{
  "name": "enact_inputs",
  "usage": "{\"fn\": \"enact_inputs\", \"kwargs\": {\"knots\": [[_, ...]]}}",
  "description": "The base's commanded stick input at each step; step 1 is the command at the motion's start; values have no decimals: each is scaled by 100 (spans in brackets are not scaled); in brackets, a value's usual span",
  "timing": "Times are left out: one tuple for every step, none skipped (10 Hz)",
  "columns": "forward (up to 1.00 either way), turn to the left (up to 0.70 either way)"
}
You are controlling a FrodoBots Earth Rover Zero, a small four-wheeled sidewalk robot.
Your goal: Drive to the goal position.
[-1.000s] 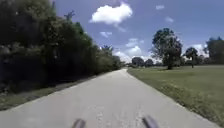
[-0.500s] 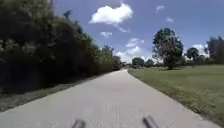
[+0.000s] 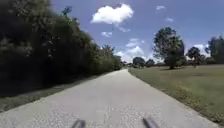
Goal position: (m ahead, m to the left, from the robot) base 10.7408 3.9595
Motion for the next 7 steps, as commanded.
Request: {"fn": "enact_inputs", "kwargs": {"knots": [[50, 0], [50, 0], [50, 0], [50, 0], [50, 0], [50, 0], [50, 0]]}}
